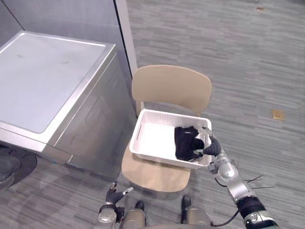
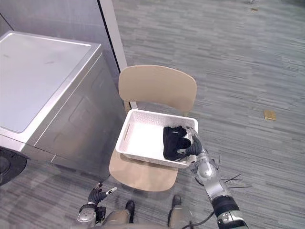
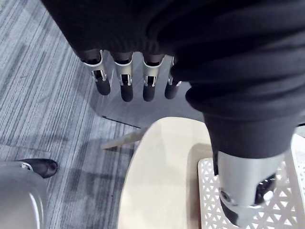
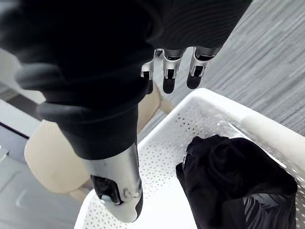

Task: Pick up the laundry basket with both hands and put the clothes into the washing machine.

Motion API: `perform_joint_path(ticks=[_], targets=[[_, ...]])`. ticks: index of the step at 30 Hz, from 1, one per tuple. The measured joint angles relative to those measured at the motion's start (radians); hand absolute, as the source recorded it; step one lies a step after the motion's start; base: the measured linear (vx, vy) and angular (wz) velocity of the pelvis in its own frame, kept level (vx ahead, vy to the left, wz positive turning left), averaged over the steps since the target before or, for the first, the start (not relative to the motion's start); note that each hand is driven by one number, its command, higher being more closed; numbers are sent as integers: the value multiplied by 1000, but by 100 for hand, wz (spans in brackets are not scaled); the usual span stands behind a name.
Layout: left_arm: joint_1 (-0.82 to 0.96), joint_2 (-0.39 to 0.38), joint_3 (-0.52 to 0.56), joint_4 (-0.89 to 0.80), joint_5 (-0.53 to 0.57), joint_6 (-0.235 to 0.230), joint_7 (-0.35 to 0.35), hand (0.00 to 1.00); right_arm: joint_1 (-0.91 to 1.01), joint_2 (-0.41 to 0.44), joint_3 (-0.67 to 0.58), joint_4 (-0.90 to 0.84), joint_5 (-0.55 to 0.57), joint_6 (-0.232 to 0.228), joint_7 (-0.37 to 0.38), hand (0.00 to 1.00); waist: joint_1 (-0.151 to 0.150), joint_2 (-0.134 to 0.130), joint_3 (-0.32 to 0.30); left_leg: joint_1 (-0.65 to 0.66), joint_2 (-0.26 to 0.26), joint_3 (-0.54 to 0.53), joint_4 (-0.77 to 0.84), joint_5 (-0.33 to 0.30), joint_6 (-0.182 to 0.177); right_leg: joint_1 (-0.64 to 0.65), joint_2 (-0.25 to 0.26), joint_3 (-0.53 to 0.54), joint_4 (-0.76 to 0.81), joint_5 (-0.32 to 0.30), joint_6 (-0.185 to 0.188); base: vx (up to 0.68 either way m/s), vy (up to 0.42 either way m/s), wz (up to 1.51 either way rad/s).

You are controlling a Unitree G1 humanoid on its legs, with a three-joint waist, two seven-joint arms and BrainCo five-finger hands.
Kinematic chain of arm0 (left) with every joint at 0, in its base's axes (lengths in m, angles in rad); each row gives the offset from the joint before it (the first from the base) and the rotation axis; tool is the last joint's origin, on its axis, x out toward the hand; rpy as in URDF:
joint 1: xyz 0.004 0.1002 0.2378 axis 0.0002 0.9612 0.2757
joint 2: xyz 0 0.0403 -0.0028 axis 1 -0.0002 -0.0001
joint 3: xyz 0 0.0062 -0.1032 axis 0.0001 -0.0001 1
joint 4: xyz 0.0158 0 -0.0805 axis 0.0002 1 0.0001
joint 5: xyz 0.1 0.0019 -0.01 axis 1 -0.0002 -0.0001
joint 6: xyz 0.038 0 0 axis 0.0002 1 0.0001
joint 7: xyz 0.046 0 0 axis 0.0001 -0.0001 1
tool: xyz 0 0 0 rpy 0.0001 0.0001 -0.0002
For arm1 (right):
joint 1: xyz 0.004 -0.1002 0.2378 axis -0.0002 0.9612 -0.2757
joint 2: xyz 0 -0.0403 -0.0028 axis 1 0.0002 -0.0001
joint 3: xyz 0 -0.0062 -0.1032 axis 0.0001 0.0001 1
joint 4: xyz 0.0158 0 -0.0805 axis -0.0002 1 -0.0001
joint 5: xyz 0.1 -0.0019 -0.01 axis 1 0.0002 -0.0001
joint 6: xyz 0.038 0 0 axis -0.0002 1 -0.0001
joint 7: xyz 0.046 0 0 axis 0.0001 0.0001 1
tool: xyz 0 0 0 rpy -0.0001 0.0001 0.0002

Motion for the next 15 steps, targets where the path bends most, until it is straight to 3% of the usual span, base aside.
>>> perform_joint_path(ticks=[5,11,15], targets=[[-26,3,-25,-1,19,-7,0,0,-90,-23,55,158,-57,14,-2,0,21,8,14,-44,-23,-51,-27,55,-7,14,-14,-67,-43,8,-12,44,-18,45],[-74,11,-25,-2,17,-21,1,0,-328,-45,64,346,-99,42,-20,0,54,40,121,-128,-54,-93,-55,139,-7,-42,-43,-114,-45,34,-22,-96,12,40],[-112,16,-26,-3,10,-39,3,0,-474,-93,64,455,-124,70,-51,0,54,74,195,-173,-71,-136,-107,211,-7,-82,-62,-153,-46,60,-20,-165,5,35]])
